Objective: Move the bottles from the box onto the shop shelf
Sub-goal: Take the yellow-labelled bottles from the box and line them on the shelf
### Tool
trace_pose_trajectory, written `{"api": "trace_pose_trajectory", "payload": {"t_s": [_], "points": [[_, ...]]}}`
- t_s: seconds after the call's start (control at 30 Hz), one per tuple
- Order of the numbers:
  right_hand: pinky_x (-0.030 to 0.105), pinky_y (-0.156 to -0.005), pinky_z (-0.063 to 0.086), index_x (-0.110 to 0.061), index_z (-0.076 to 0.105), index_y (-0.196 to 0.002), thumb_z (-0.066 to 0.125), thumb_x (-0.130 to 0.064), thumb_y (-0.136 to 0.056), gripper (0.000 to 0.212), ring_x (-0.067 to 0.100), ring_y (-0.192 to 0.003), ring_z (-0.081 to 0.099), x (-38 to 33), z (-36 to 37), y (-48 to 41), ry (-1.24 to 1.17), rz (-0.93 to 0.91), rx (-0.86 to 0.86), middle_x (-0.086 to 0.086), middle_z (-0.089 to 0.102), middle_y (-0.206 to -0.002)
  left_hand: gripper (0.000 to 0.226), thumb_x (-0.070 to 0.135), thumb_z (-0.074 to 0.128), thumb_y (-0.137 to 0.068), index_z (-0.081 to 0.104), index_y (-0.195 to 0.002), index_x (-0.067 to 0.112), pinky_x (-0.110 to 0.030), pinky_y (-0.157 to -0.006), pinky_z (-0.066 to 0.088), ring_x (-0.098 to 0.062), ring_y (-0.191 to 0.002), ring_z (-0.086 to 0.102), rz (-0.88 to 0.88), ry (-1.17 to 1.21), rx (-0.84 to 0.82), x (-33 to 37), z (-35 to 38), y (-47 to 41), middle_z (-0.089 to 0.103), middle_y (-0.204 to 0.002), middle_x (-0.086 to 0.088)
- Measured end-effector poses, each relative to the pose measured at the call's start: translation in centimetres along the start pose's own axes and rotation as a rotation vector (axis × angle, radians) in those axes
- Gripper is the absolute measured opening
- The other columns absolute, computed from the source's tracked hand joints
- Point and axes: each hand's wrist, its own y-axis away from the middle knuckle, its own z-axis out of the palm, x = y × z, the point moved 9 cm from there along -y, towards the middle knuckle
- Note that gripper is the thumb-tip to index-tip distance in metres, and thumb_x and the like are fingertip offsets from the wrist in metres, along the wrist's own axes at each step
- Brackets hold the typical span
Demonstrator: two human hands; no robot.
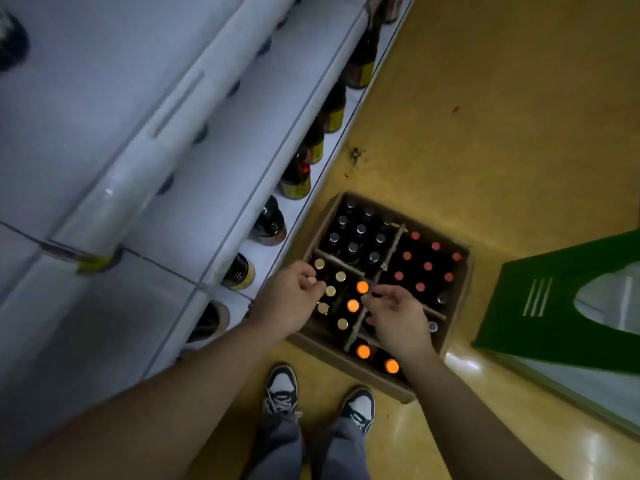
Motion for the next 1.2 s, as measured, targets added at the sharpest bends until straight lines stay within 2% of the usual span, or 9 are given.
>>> {"api": "trace_pose_trajectory", "payload": {"t_s": [0.13,0.23,0.43,0.57,0.63,0.7,0.83,0.97,1.2], "points": [[0.029,-0.065,0.052,-0.021,0.062,-0.118,0.067,-0.031,-0.098,0.023,0.005,-0.067,0.065,6.8,3.7,-5.1,0.127,0.031,-0.041,-0.009,0.07,-0.074,0.026,0.042,0.064,-0.097,0.061,-0.118,0.026,-0.032,-0.078,0.054,-0.011,-0.089,0.063,-0.057,-0.039,-0.002,-6.4,4.9,-3.9,0.063,-0.094,0.014],[0.031,-0.07,0.051,-0.018,0.064,-0.121,0.067,-0.031,-0.097,0.027,0.009,-0.078,0.066,11.1,6.0,-8.5,0.215,0.046,-0.056,-0.013,0.068,-0.068,0.026,0.04,0.064,-0.098,0.062,-0.119,0.024,-0.021,-0.064,0.045,-0.006,-0.084,0.058,-0.065,-0.061,0.001,-10.5,7.9,-6.5,0.065,-0.096,0.009],[0.018,-0.057,0.036,-0.021,0.058,-0.133,0.064,-0.033,-0.098,0.037,-0.002,-0.068,0.049,17.0,9.9,-15.2,0.358,0.054,-0.058,-0.02,0.058,-0.073,0.033,0.041,0.064,-0.097,0.063,-0.125,0.024,-0.025,-0.066,0.047,-0.012,-0.091,0.062,-0.107,-0.135,0.001,-17.6,12.2,-10.8,0.067,-0.104,0.007],[0.031,-0.071,0.046,-0.027,0.05,-0.141,0.065,-0.034,-0.095,0.049,0.03,-0.098,0.066,20.1,12.7,-17.8,0.496,0.067,-0.109,0.008,0.071,-0.113,0.041,0.043,0.064,-0.096,0.06,-0.131,0.024,-0.029,-0.075,0.045,-0.015,-0.101,0.058,-0.116,-0.289,0.019,-20.8,13.4,-12.7,0.061,-0.111,0.007],[0.032,-0.073,0.046,-0.027,0.049,-0.14,0.066,-0.03,-0.093,0.05,0.037,-0.103,0.066,21.2,13.8,-18.9,0.529,0.087,-0.116,0.015,0.069,-0.119,0.045,0.045,0.063,-0.096,0.055,-0.137,0.028,-0.03,-0.08,0.042,-0.021,-0.118,0.055,-0.116,-0.387,0.018,-21.8,13.9,-13.6,0.057,-0.13,0.004],[0.031,-0.07,0.043,-0.021,0.049,-0.135,0.066,-0.027,-0.093,0.045,0.039,-0.102,0.066,21.8,14.8,-19.6,0.555,0.091,-0.13,0.015,0.069,-0.117,0.048,0.046,0.064,-0.095,0.053,-0.138,0.03,-0.032,-0.082,0.045,-0.023,-0.123,0.055,-0.113,-0.448,0.008,-22.9,14.5,-14.5,0.056,-0.137,0.003],[0.031,-0.067,0.04,-0.016,0.048,-0.121,0.063,-0.024,-0.093,0.033,0.038,-0.097,0.065,22.6,15.9,-21.0,0.633,0.1,-0.131,0.015,0.069,-0.107,0.044,0.046,0.065,-0.094,0.054,-0.135,0.032,-0.03,-0.077,0.048,-0.022,-0.113,0.061,-0.113,-0.535,-0.014,-24.8,15.8,-15.4,0.065,-0.125,0.003],[0.034,-0.068,0.043,-0.016,0.046,-0.125,0.058,-0.024,-0.094,0.034,0.037,-0.095,0.065,23.2,16.3,-22.0,0.71,0.093,-0.111,0.013,0.067,-0.102,0.042,0.043,0.063,-0.095,0.049,-0.133,0.03,-0.039,-0.082,0.056,-0.024,-0.109,0.065,-0.077,-0.562,-0.066,-25.8,17.1,-15.8,0.067,-0.121,0.002],[0.033,-0.061,0.043,-0.017,0.035,-0.131,0.046,-0.022,-0.104,0.029,0.028,-0.093,0.067,22.4,16.9,-21.8,0.949,-0.053,-0.064,0.007,0.063,-0.105,0.037,0.042,0.055,-0.099,0.042,-0.13,0.028,-0.032,-0.068,0.043,-0.026,-0.101,0.069,0.044,-0.704,-0.035,-25.1,17.2,-15.9,0.066,-0.119,0.002]]}}
